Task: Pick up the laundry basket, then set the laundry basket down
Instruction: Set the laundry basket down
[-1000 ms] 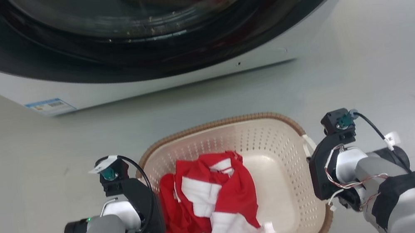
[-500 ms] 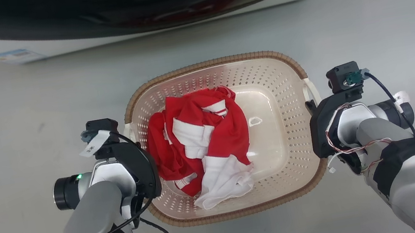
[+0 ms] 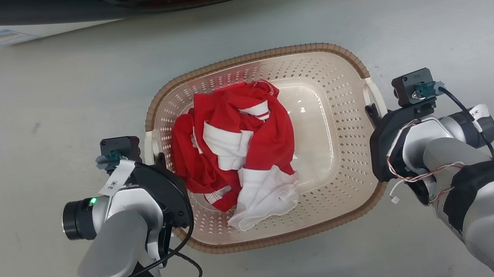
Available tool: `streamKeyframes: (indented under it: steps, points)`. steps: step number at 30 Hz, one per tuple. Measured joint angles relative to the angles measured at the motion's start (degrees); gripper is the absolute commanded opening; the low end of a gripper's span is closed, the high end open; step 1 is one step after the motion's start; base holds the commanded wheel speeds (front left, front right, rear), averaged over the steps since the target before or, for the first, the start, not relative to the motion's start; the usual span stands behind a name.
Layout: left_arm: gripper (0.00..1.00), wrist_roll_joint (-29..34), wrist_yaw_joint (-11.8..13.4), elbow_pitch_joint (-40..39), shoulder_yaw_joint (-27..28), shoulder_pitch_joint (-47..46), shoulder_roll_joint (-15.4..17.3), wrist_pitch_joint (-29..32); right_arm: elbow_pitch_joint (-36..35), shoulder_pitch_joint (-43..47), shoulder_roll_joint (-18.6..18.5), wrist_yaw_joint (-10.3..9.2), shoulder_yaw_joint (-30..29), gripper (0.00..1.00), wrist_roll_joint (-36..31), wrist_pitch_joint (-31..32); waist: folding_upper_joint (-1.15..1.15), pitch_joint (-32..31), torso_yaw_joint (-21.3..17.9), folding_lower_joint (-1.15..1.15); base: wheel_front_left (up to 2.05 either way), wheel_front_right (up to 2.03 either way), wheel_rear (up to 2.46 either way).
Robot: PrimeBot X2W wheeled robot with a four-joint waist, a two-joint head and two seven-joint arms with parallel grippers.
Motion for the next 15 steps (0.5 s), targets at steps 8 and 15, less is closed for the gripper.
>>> streamKeyframes:
  steps: [8, 15]
  points:
    - [0.0, -1.87, -0.6, 0.2, -1.24, -0.14, -0.01, -0.36, 1.35, -0.02, 0.22, -0.12, 0.03, 0.0, 0.0, -1.55, 0.0, 0.55, -0.04, 0.0, 0.0, 0.0, 0.0]
    - [1.0, -4.6, -1.2, 0.02, -2.02, -0.2, 0.07, -0.3, 2.13, -0.51, 0.24, -0.11, 1.27, 1.0, -0.62, -2.45, -0.01, 0.73, 0.07, 0.0, 0.0, 0.0, 0.0]
